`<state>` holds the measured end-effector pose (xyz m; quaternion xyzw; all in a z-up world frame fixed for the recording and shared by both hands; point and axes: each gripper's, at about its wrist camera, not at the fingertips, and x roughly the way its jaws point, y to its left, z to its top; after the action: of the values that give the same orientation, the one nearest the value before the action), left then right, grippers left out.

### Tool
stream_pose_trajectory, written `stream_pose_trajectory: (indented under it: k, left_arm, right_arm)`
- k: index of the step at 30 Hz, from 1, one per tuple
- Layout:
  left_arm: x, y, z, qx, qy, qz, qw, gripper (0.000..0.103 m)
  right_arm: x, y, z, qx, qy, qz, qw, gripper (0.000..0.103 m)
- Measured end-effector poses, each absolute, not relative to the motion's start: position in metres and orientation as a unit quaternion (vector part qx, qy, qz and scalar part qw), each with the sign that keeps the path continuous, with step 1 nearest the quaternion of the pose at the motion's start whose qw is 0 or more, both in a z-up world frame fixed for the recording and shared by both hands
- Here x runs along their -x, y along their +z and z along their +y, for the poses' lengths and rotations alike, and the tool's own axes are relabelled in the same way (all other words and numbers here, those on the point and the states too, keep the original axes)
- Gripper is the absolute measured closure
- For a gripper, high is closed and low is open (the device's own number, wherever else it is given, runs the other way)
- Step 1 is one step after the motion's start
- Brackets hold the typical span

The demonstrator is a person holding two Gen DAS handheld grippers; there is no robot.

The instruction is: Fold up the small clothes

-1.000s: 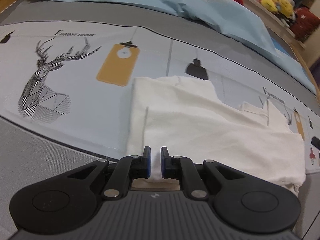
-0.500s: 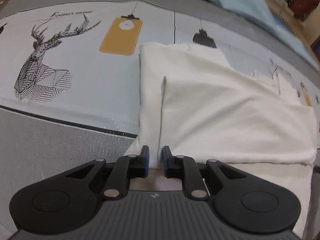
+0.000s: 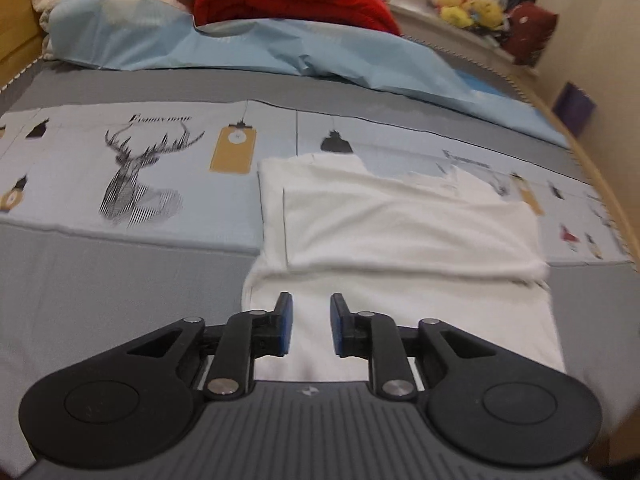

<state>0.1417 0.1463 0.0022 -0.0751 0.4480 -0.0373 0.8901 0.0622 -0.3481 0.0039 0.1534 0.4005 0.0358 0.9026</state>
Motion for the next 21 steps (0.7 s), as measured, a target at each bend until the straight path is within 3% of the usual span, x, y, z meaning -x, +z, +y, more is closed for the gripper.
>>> stream_pose_trajectory:
  k: [9,21]
  left_arm:
    - [-0.039,-0.060,0.189,0.187,-0.014,0.520,0.833,0.077]
    - [-0.034,-0.096,0.172,0.123,0.016,0.593,0.795,0.075]
  right_arm:
    - [-0.017,-0.070,-0.339,-0.180,0.019,0.483,0.857,0.063]
    - [-0.009,-0.112,-0.331,-0.136,-0.001,0.559,0.818,0.063]
